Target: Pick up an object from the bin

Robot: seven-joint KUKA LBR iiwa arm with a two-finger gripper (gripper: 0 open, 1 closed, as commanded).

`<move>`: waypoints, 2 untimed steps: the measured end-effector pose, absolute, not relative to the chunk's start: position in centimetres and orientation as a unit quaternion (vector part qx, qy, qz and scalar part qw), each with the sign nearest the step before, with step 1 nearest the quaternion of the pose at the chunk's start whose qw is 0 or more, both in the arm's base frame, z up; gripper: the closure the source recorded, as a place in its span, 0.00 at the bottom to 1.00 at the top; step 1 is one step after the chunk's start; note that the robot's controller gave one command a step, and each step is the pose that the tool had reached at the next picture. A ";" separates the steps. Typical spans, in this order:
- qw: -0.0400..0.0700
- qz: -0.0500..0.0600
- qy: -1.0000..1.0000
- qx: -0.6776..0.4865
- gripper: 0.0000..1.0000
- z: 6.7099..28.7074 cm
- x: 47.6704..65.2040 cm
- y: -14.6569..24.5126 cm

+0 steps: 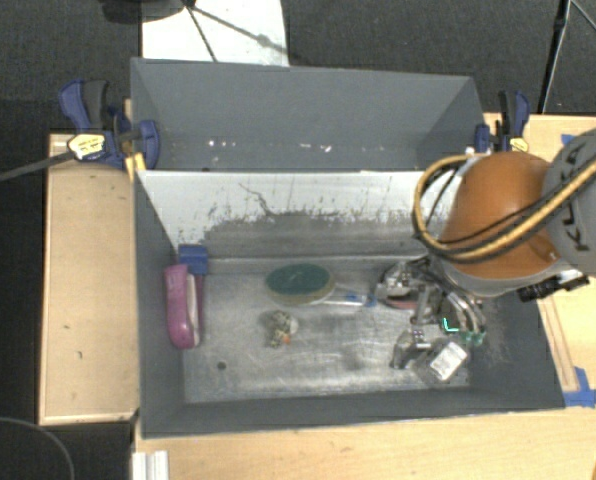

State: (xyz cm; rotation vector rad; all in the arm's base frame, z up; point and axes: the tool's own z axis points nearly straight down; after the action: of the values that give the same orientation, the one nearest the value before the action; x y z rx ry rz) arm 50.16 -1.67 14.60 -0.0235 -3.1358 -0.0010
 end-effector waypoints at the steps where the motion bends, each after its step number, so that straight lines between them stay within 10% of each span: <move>1: -0.002 0.000 -0.998 0.069 0.00 8.3 57.3 -3.1; 2: -0.003 0.000 -0.997 0.081 0.00 7.8 58.1 -4.2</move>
Offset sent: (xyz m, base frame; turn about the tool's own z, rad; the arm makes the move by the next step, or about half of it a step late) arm 0.0698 -0.0141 -0.0611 -0.1543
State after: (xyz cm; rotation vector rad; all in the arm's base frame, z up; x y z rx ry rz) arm 58.08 -4.18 7.76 0.2535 -3.1377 0.0007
